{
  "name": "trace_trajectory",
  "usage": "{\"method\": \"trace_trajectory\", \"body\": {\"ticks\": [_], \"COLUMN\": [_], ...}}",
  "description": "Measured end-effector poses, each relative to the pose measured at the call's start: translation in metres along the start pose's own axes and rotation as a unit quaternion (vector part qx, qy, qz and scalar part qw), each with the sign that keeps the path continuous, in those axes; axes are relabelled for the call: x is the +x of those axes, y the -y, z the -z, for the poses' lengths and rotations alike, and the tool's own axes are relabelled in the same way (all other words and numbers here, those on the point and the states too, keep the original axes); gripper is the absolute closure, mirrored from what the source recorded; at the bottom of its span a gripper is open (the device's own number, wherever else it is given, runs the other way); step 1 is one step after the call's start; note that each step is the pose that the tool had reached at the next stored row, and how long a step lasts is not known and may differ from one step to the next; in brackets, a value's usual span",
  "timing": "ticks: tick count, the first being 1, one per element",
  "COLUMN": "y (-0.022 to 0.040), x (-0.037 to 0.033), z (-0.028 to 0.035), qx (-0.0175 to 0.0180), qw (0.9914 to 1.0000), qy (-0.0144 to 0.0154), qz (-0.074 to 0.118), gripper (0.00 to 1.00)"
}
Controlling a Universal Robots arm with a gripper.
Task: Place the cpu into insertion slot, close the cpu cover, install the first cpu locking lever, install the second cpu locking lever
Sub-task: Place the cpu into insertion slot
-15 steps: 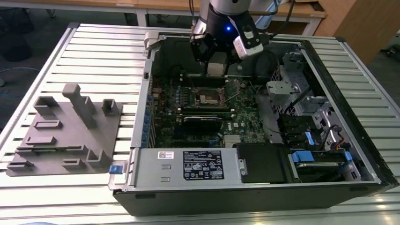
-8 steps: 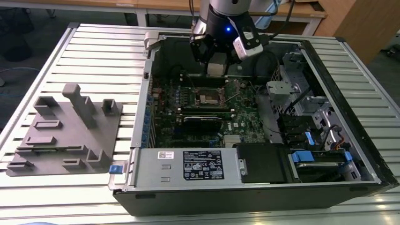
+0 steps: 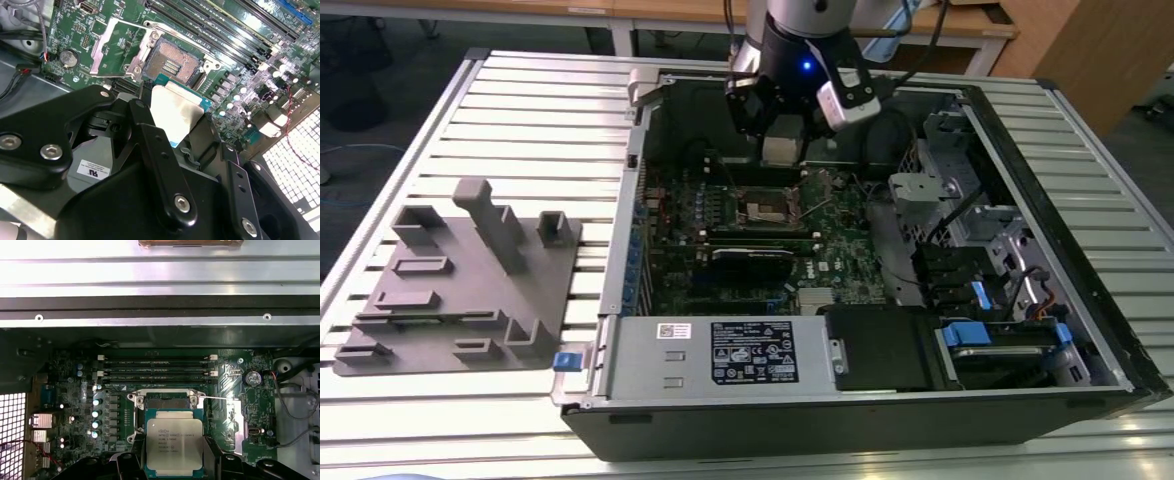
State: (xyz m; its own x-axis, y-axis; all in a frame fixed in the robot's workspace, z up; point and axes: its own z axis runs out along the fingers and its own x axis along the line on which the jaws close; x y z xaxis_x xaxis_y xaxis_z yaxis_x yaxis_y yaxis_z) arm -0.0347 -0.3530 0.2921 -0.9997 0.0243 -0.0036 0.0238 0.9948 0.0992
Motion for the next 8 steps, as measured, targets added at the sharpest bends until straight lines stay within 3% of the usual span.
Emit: {"method": "trace_trajectory", "body": {"ticks": [8], "y": [0.0004], "x": [0.0], "z": [-0.0038], "qx": [-0.0001], "qw": [1.0], "qy": [0.0], "qz": [0.0], "gripper": [0.46]}}
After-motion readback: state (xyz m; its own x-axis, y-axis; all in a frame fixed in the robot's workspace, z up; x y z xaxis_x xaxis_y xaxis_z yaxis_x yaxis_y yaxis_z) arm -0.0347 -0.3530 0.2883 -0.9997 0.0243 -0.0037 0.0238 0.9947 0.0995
